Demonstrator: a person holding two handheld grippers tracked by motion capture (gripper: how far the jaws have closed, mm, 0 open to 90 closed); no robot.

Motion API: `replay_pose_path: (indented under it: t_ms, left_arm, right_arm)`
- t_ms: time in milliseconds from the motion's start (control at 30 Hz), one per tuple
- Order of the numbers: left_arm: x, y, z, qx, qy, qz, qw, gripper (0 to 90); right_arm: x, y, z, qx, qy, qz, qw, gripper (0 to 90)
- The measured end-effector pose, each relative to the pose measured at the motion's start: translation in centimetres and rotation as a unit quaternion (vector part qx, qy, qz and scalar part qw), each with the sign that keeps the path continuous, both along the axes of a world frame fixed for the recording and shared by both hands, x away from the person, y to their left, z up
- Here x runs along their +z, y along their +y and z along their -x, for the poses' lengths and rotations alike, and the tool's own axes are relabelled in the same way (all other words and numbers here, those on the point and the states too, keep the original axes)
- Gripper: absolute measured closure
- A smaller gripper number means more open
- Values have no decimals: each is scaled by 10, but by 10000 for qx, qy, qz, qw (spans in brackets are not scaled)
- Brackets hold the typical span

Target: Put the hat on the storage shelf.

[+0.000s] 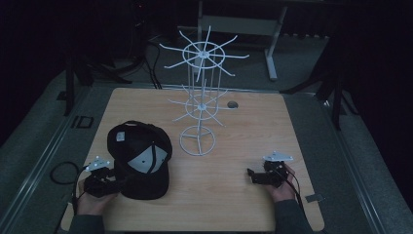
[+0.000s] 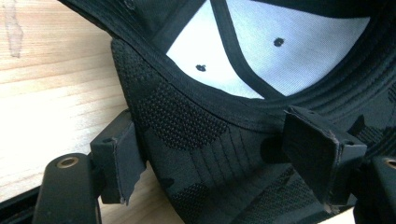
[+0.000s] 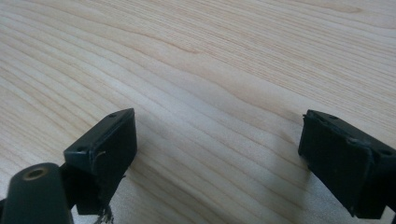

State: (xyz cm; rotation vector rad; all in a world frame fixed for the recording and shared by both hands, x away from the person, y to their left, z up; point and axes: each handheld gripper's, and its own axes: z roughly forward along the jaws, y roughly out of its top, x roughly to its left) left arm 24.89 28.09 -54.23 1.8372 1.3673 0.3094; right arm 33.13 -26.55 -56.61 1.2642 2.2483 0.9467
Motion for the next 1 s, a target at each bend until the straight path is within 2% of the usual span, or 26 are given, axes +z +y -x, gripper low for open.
replay_pose_path:
  t_ms: [333,433,600,633,733,767,800,867,1000]
  left_arm:
    - [-4,0,1,-192,192,80,9996,259]
    - [-4,-2,1,-274,191,73,9994,279]
    - [0,-9,4,-408,48,31,9992,301]
    - [2,-10,5,-499,-30,57,9987,307]
    - [3,-13,5,-604,-62,99,9981,320]
    - [1,-17,5,-722,-18,70,9974,323]
    - [1,-17,5,-722,-18,70,9974,326]
    - [-4,-23,3,-900,143,-45,9958,343]
    - [-5,-27,3,-1039,206,-71,9943,374]
  right_arm:
    - [0,0,0,0,0,0,10000,113]
    - [0,0,0,0,0,-1,10000,113]
    - [0,0,0,1,-1,0,10000,113]
    - [0,0,0,0,-1,0,10000,113]
    - [0,0,0,0,-1,0,10000,113]
    - [0,0,0,0,0,0,10000,113]
    - [0,0,0,0,0,0,10000,113]
    - [0,0,0,1,-1,0,10000,113]
    - [0,0,0,2,-1,1,10000,113]
